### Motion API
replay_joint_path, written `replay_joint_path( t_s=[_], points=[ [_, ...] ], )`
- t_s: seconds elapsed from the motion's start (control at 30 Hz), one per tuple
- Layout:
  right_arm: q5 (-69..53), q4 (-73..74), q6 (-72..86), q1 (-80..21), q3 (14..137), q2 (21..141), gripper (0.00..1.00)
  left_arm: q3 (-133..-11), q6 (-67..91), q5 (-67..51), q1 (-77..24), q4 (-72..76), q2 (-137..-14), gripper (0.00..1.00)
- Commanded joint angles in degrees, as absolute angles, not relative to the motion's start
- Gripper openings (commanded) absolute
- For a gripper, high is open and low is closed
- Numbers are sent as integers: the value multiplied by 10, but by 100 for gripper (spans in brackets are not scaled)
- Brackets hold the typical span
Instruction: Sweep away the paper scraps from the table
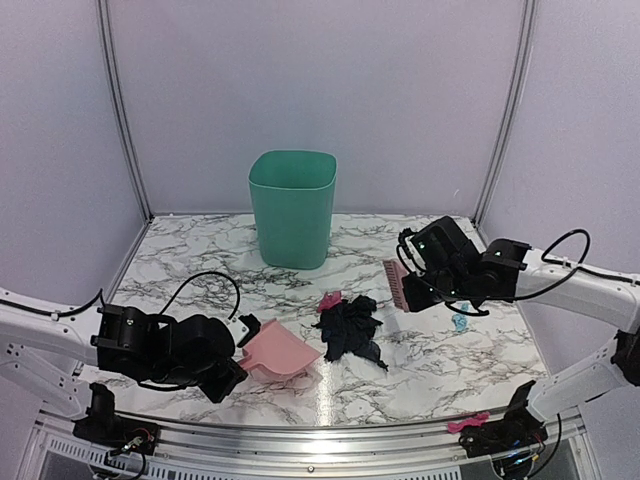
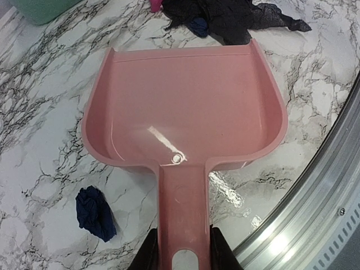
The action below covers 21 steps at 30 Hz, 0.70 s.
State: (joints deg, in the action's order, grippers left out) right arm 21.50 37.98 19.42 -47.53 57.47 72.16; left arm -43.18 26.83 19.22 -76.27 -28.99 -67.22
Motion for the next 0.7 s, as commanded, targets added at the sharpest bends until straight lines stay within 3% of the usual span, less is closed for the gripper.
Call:
replay_joint_path(
  t_s=[0.0,0.3,0.67],
  points=[
    [154,307,148,-469,575,746,0,-450,255,200,-776,-308,-710,0],
    [83,259,114,-468,572,805,0,-475,229,225,-782,-274,-780,0],
    [-89,196,111,-468,549,775,0,-489,194,245,-780,-243,-822,0]
  ],
)
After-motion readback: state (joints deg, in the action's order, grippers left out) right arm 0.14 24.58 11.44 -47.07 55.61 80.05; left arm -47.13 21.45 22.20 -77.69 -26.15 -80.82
